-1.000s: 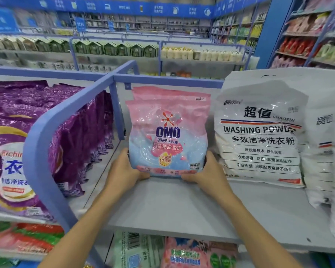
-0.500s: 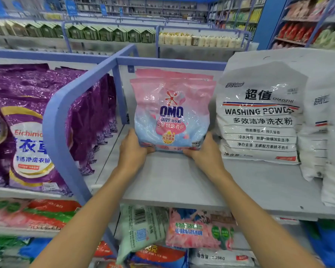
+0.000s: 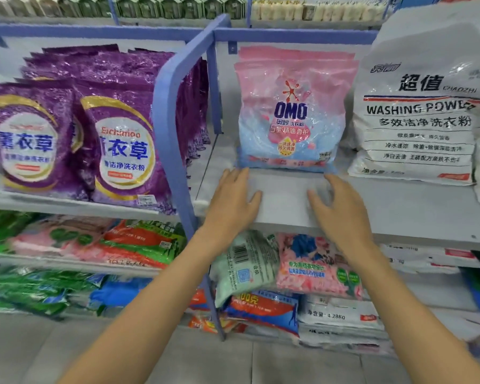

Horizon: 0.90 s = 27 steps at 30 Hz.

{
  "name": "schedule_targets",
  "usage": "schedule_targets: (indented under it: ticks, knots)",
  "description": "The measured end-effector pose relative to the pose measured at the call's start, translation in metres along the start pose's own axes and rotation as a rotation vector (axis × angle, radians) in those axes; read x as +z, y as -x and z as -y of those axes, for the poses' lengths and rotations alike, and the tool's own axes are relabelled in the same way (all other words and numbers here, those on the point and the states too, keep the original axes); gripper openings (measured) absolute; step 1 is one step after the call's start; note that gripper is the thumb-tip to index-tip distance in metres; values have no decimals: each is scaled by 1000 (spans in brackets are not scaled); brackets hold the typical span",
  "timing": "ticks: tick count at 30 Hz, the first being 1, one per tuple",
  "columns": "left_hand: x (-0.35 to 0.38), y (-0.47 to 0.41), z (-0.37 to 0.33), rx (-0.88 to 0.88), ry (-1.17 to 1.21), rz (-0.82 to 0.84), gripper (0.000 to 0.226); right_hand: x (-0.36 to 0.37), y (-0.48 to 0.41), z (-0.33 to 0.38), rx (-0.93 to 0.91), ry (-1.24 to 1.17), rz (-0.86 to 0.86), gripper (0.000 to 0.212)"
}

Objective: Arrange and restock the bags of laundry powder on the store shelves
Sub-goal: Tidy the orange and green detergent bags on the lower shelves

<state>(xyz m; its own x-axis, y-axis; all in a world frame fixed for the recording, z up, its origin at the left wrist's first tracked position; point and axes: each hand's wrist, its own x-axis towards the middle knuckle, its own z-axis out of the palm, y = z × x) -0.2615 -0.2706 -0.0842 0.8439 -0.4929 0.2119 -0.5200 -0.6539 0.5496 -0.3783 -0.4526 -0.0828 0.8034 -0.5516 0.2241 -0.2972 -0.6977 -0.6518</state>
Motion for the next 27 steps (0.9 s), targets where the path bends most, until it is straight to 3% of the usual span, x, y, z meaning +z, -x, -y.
schedule_targets:
  ticks: [4,9,14,27]
  knots:
    - [-8,48,-6,63,-85,54,60,-7,44,13,-56,92,53,58]
    - [-18,120,-10,77,-141,-68,54,-20,96,19,-75,96,59,62]
    - [-35,192,1,-80,-143,-117,55,-22,140,27,-168,56,91,56]
    - [-82,324,73,-356,-214,-194,52,43,221,84,-278,-55,368,46]
